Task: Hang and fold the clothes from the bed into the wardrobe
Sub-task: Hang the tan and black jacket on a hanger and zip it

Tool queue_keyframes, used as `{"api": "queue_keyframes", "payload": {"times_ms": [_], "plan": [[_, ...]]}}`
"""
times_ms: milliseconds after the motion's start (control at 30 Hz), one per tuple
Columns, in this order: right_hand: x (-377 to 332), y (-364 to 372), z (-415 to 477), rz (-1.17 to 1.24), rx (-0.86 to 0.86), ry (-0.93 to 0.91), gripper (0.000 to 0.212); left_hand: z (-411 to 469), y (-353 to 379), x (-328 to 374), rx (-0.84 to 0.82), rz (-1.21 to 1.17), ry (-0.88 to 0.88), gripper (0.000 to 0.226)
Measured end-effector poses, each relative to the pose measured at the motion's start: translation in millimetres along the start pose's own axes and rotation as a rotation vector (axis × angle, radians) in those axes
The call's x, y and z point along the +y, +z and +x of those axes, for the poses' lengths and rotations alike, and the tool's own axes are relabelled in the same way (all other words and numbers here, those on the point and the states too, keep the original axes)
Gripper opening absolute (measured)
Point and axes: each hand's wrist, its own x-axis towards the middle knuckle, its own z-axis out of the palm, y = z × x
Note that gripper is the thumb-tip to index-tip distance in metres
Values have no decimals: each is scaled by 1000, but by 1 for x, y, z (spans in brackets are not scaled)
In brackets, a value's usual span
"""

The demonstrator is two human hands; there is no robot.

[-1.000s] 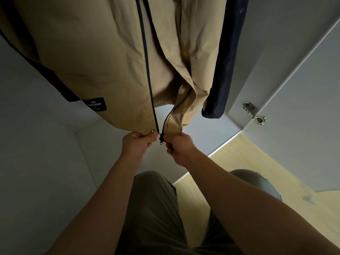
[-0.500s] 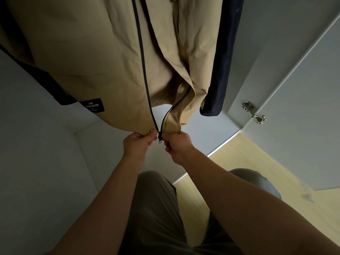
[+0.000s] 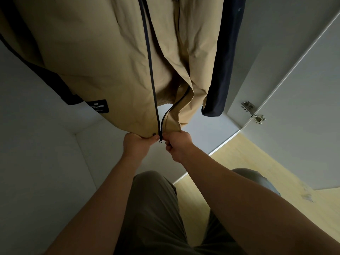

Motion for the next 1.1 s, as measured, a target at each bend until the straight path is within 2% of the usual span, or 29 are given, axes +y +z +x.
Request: {"api": "queue_keyframes", "payload": {"times_ms": [233, 333, 433, 533, 633, 733, 933, 1100], "plan": [[-7, -4, -3, -132, -86, -66, 4, 5, -8, 14, -107, -94, -84, 31], [-12, -4, -6, -227, -162, -54, 16, 7, -11, 19, -124, -65, -59, 27], [-15, -4, -6, -226, -205, -18, 20, 8, -14, 19, -114, -87, -68, 24], [-15, -4, -6, -190, -209, 27, 13, 9, -16, 17, -95, -116, -88, 25], [-13, -1, -5, -122, -185, 80, 8, 12, -16, 14, -95, -31, -100, 20], [-9, 3, -3, -110, -135, 108, 12, 15, -17, 12, -95, 57, -65, 18], [-5, 10, 0, -72, -54, 127, 6, 15, -15, 7, -82, 336, 92, 36], [2, 10, 3, -30, -25, 112, 10, 19, -12, 0, -112, 367, 83, 25]]}}
